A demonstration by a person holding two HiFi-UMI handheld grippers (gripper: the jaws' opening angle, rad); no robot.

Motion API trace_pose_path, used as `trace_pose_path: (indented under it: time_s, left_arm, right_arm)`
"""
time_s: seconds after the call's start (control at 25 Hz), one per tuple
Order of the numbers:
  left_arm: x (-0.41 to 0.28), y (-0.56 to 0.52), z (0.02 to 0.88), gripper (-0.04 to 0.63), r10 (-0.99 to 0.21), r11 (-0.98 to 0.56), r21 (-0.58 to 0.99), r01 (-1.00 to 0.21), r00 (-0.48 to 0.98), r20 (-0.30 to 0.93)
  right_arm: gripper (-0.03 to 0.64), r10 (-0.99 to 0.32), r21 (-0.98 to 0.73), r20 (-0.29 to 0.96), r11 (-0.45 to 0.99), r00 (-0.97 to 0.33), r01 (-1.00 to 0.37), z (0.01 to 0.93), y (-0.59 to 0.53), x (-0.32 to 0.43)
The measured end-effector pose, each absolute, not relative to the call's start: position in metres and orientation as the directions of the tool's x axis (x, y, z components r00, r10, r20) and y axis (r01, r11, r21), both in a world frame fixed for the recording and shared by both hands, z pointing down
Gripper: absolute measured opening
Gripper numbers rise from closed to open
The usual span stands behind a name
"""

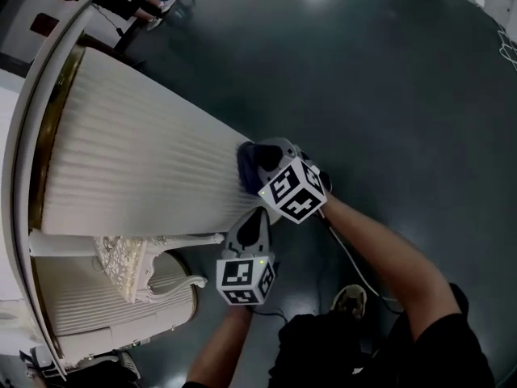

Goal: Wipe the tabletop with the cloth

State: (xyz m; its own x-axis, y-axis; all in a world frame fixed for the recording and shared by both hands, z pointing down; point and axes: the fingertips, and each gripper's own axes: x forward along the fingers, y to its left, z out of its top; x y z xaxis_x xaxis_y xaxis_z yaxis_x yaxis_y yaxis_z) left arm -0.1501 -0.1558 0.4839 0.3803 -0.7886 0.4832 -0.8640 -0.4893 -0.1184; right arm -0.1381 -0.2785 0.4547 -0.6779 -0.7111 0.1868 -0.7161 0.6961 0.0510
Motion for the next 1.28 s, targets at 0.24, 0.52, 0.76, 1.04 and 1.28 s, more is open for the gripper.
trace_pose_path:
  time_s: [0.24,0.52,0.76,1.04,1.28]
  left_arm:
    - [-0.107,-0.179,0.477,0.003,-0.755,-0.537,-0.062,-0.842,0.446,0.48]
    - [-0.052,-0.213,0.466,0.003,-0.784,-0.578,-0.161,-0.8,0.49,0.381]
    - [-0.064,-0.217,0.455,0.003,-0.82,-0.491,-0.189,-0.851,0.377,0.431]
    - [-0.077,-0.222,0.37,0.003,-0.91,-0.318,-0.349,-0.881,0.18,0.374]
    - [-0.082,-0.218,0.323,0.003,-0.935,-0.196,-0.314,-0.929,0.081,0.345]
  right_arm:
    - [0.061,-0.7,0.036,0.09,0.713,-0.708,-0.7,0.395,-0.295,-0.136]
    - [0.061,-0.592,0.062,-0.071,0.801,-0.803,-0.596,0.334,-0.292,-0.119]
    - [0.061,-0.531,0.089,-0.146,0.833,-0.835,-0.546,0.28,-0.306,-0.119]
    - [0.061,-0.495,0.123,-0.23,0.839,-0.838,-0.53,0.17,-0.35,-0.128]
    - [0.061,-0.475,0.101,-0.274,0.851,-0.837,-0.516,0.107,-0.358,-0.131]
